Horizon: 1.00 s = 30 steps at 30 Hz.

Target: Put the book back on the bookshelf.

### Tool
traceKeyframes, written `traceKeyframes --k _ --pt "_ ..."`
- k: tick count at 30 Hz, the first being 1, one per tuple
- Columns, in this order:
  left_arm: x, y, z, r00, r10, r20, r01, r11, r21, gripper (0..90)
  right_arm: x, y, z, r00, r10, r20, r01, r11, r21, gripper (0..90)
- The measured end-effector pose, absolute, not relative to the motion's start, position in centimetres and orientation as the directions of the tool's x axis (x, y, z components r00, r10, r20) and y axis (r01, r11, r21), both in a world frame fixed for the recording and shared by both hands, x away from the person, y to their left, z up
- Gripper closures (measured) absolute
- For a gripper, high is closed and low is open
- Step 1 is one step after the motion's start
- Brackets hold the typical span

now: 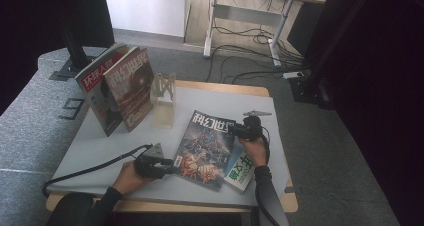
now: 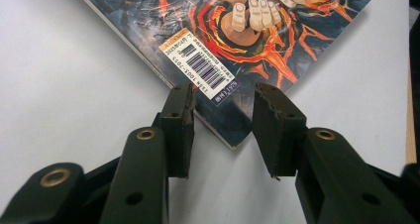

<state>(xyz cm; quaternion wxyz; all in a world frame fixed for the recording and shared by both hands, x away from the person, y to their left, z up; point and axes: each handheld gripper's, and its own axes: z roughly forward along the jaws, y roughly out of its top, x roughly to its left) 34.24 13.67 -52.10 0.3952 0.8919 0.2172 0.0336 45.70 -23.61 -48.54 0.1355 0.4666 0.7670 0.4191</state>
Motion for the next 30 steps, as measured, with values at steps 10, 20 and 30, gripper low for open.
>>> traceKeyframes --k 10,20,30 --pt "34.9 13.8 -52.0 0.898 0.413 -0.154 0.393 -0.590 0.705 38.1 44.8 -22.7 -47.4 -0.560 0.819 0.123 0.550 0.256 0.795 72.8" --pt "35.2 13.9 -51.4 0.882 0.427 -0.201 0.427 -0.539 0.726 34.1 43.3 -22.0 -45.3 -0.600 0.797 0.073 0.470 0.277 0.838 75.0" --pt "35.9 14.0 -50.9 0.874 0.437 -0.211 0.438 -0.522 0.732 32.7 41.3 -21.3 -42.6 -0.643 0.764 0.055 0.405 0.278 0.871 75.4"
